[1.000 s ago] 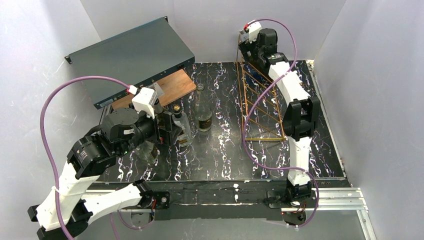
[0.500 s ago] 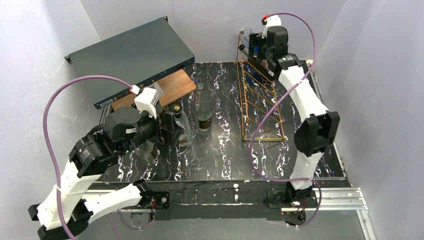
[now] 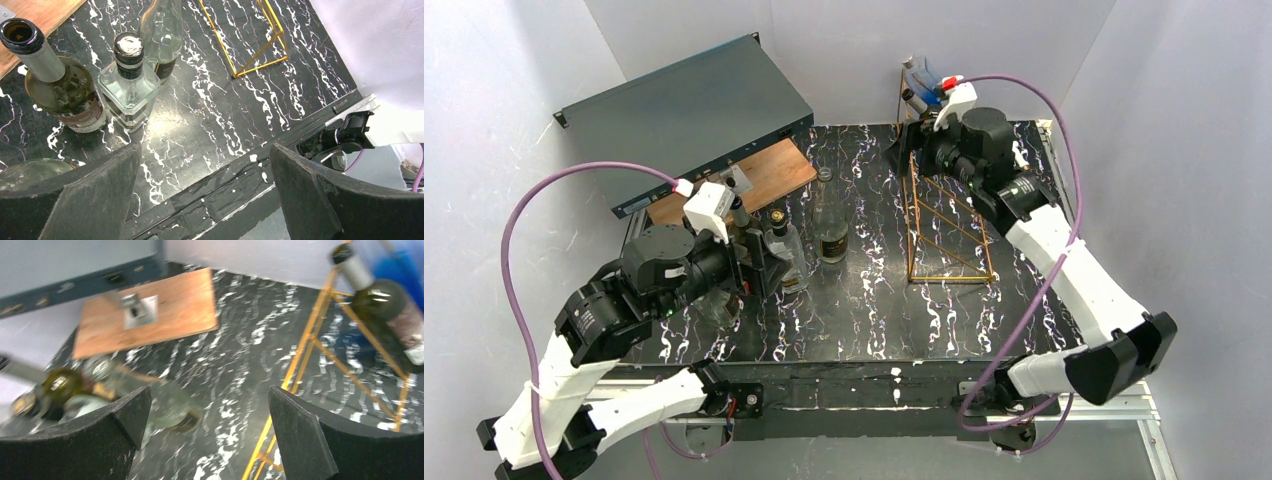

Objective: Put the wine bottle on the wine rack

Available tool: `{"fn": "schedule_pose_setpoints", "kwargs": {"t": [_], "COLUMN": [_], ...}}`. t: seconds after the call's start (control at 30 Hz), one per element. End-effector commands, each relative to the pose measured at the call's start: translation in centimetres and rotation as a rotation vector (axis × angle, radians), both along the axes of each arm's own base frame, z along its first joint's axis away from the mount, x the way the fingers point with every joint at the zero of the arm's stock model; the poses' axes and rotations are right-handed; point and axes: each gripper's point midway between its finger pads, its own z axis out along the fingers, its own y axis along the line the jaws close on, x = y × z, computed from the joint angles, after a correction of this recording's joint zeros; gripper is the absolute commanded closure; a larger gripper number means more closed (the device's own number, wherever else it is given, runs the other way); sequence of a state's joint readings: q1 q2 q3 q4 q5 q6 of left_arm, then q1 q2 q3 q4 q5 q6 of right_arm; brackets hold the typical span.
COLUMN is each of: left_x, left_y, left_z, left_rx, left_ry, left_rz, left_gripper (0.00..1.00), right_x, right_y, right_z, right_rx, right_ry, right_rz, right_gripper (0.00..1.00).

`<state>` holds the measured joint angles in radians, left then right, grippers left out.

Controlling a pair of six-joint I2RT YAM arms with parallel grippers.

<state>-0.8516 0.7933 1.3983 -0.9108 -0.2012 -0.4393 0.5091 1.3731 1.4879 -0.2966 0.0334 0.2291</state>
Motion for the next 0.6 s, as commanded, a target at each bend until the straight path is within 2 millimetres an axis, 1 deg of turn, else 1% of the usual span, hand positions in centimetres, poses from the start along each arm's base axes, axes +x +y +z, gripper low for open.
{"fn": "schedule_pose_setpoints", "kwargs": {"t": [0.0, 0.03, 0.13, 0.3, 0.43, 0.53, 0.57], "left_x": [0.0, 0.0, -0.1, -0.3, -0.6, -0.7, -0.7], "left_y": [0.5, 0.7, 0.9, 1.0, 1.2, 1.6, 1.7], "left_z": [0.5, 0.5, 0.8, 1.0, 1.4, 1.7, 1.8], "left_rx": [-0.041, -0.051, -0.085, -0.101, -0.119, -0.130, -0.133], "left_ry": [-0.019, -0.021, -0.022, -0.023, -0.020, -0.027, -0.030], "left_rz": [0.034, 0.043, 0.060, 0.059, 0.066, 0.078, 0.082], "left_gripper": [0.01, 0.01, 0.01, 0.01, 0.01, 0.01, 0.01], "right_x": [-5.3, -6.1, -8.4, -10.9, -11.5, -11.5, -11.2], "right_y": [3.7, 4.5, 6.7, 10.0, 11.6, 12.7, 12.9], "right_z": [2.3, 2.2, 1.8, -0.7, -1.8, -2.4, -2.6], "right_rx": [0.078, 0.092, 0.120, 0.077, 0.033, 0.012, -0.002], "right_ry": [-0.044, -0.040, -0.021, 0.013, 0.009, 0.006, 0.004], "right_rz": [0.246, 0.288, 0.385, 0.459, 0.453, 0.442, 0.427], "right_gripper": [0.04, 0.02, 0.02, 0.02, 0.02, 0.02, 0.02]}}
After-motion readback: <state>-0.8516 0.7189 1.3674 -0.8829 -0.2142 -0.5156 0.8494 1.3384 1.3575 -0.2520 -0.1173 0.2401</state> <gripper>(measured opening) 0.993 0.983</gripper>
